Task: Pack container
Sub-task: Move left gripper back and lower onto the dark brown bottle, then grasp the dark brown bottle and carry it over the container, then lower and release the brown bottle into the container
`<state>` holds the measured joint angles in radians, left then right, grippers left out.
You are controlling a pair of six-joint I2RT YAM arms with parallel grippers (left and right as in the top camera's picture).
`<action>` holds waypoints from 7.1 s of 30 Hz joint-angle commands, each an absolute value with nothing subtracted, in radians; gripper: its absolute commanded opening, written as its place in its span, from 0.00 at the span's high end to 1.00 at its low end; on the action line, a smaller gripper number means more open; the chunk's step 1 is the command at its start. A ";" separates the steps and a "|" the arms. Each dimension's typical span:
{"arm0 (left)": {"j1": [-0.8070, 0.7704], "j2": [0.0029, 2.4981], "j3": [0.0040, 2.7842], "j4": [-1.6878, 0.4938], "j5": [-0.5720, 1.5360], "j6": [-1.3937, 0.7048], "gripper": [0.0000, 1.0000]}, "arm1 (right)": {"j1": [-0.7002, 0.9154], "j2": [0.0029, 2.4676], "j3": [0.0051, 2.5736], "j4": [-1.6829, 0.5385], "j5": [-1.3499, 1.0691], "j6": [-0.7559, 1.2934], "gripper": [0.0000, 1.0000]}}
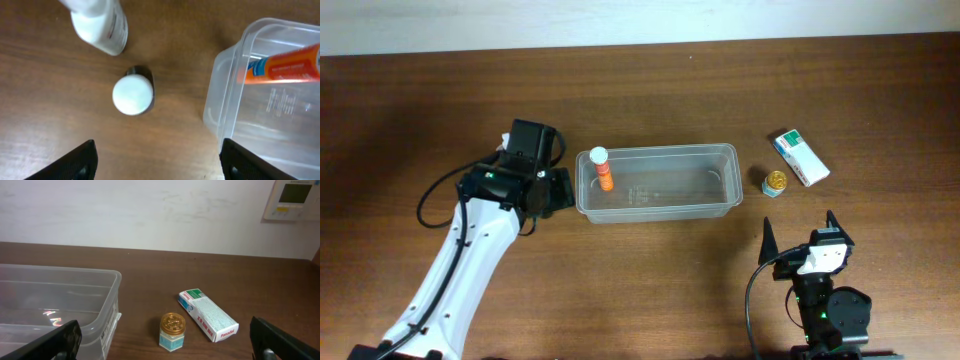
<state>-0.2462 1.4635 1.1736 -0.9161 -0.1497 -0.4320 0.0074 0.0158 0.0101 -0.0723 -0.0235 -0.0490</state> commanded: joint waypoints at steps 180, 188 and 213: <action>-0.648 1.753 1.603 -1.064 -0.285 -0.429 0.95 | 0.006 0.009 0.006 -0.078 -0.018 -0.048 0.02; -0.640 1.732 1.603 -1.074 -0.287 -0.415 0.95 | 0.006 0.009 0.006 -0.078 -0.018 -0.048 0.02; -0.450 1.660 1.518 -1.033 -0.044 -0.313 0.95 | 0.006 0.009 0.006 -0.078 -0.018 -0.048 0.02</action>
<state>-0.4557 1.6882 1.5574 -1.0424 -0.0692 -0.3344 0.0074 0.0158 0.0101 -0.0723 -0.0235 -0.0494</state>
